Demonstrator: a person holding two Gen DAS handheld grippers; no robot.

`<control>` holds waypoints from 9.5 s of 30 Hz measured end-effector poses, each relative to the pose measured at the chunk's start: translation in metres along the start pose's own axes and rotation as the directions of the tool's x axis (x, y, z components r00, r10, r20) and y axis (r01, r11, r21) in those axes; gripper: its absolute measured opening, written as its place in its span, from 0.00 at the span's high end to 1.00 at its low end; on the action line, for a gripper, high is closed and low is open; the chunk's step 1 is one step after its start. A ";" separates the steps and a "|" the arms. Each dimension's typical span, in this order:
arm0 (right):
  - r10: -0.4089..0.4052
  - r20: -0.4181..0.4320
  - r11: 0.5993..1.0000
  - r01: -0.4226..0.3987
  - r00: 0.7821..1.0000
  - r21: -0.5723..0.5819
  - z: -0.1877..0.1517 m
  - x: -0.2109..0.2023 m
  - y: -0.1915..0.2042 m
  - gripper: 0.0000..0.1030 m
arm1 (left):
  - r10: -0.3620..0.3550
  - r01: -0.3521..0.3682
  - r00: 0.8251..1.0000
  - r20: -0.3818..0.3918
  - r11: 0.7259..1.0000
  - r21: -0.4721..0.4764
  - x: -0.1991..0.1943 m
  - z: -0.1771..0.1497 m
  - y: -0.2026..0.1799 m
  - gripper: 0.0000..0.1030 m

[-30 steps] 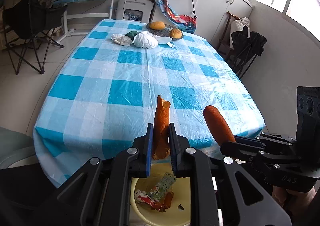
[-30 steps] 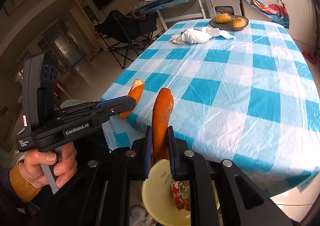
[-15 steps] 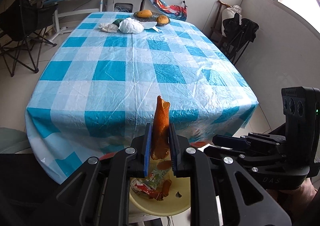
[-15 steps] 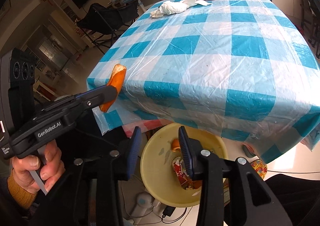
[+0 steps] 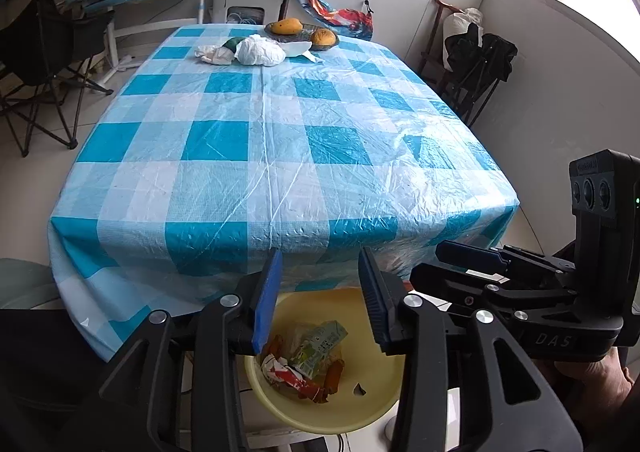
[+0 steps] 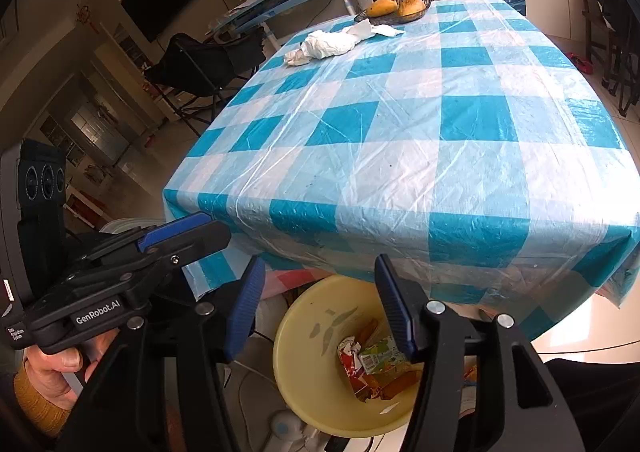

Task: Collect trash
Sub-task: 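Move both grippers back over the table toward the white tissues, then grasp a white tissue with the right gripper while the left gripper grasps another tissue, then lift the held tissues and carry both grippers toward the yellow basin, then open both grippers over the yellow basin to drop the tissues, then move both grippers back over the table toward the remaining tissue and plush toy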

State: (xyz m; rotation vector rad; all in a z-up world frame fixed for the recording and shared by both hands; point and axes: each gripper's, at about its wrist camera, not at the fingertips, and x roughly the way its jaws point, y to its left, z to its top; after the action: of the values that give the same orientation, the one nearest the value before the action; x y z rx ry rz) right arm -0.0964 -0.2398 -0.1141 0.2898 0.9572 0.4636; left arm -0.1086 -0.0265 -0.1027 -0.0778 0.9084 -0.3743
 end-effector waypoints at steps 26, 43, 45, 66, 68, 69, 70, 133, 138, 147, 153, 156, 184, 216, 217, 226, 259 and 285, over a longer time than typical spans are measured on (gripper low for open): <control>-0.049 -0.027 0.999 0.048 0.998 -0.025 -0.001 0.012 0.005 0.30 | 0.065 -0.063 0.998 0.027 0.997 -0.050 0.000 0.002 0.013 0.33; -0.056 -0.004 0.987 0.055 0.998 -0.153 0.056 0.017 0.020 0.30 | 0.135 -0.113 0.986 0.095 0.971 -0.209 -0.020 0.055 0.062 0.28; -0.063 0.006 0.982 0.063 0.998 -0.177 0.074 0.021 0.019 0.30 | 0.150 -0.124 0.983 0.105 0.968 -0.217 -0.020 0.070 0.069 0.28; -0.058 0.047 0.924 0.072 0.997 -0.376 0.211 0.127 0.041 0.33 | 0.223 -0.182 0.972 0.072 0.913 -0.365 0.085 0.196 0.133 0.28; -0.054 0.042 0.933 0.065 0.998 -0.354 0.216 0.133 0.036 0.36 | 0.225 -0.182 0.972 0.068 0.904 -0.388 0.093 0.201 0.138 0.28; -0.050 0.038 0.937 0.060 0.998 -0.345 0.218 0.136 0.035 0.36 | 0.227 -0.182 0.972 0.066 0.898 -0.400 0.097 0.204 0.142 0.28; -0.048 0.035 0.938 0.057 0.998 -0.341 0.220 0.139 0.034 0.36 | 0.228 -0.182 0.972 0.064 0.892 -0.414 0.100 0.206 0.146 0.28; 0.062 -0.037 0.983 -0.067 0.997 -0.173 0.146 0.049 0.002 0.74 | 0.171 -0.177 0.983 -0.068 0.979 -0.104 0.098 0.123 0.066 0.35; 0.079 -0.019 0.987 -0.081 0.997 -0.140 0.134 0.042 0.003 0.74 | 0.159 -0.161 0.986 -0.049 0.987 -0.022 0.100 0.118 0.048 0.38; 0.109 0.057 0.992 -0.104 0.992 -0.076 0.114 0.016 -0.002 0.74 | 0.164 -0.165 0.986 0.017 0.983 0.075 0.075 0.104 0.025 0.79; 0.126 0.095 0.991 -0.122 0.987 -0.051 0.097 0.002 -0.002 0.74 | 0.194 -0.198 0.978 0.079 0.979 0.052 0.045 0.090 0.024 0.79; 0.138 0.108 0.990 -0.133 0.985 -0.048 0.091 -0.001 0.001 0.74 | 0.204 -0.209 0.974 0.099 0.977 0.045 0.034 0.084 0.024 0.79; 0.141 0.074 0.990 -0.139 0.987 -0.033 0.048 -0.003 0.014 0.70 | 0.189 -0.194 0.968 0.165 0.981 0.010 -0.005 0.059 0.025 0.79; 0.007 -0.034 0.998 -0.005 0.999 0.061 0.004 -0.009 0.002 0.48 | 0.059 -0.046 0.997 -0.039 0.961 0.273 0.004 -0.008 -0.034 0.68; 0.003 -0.033 0.998 -0.001 0.999 0.066 0.003 -0.010 0.001 0.46 | 0.067 -0.054 0.997 -0.036 0.955 0.290 0.003 -0.010 -0.038 0.60; 0.004 -0.107 0.997 0.005 0.994 0.081 -0.008 -0.003 -0.001 0.39 | 0.073 -0.077 0.997 0.031 0.977 0.196 -0.019 -0.004 -0.020 0.38; -0.372 -0.024 0.922 0.366 0.928 -0.123 0.179 0.091 -0.040 0.17 | 0.280 -0.248 0.946 0.165 0.949 -0.193 -0.035 0.026 0.052 0.10; -0.248 0.123 0.952 0.265 0.961 -0.153 0.212 0.104 -0.005 0.07 | 0.207 -0.192 0.978 0.038 0.952 -0.239 -0.009 0.024 0.058 0.09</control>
State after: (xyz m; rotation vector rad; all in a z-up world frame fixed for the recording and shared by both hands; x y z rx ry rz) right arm 0.1330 -0.1996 -0.0743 0.0333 0.8350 0.2848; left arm -0.0787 0.0286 -0.0939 -0.2118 0.8867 -0.0744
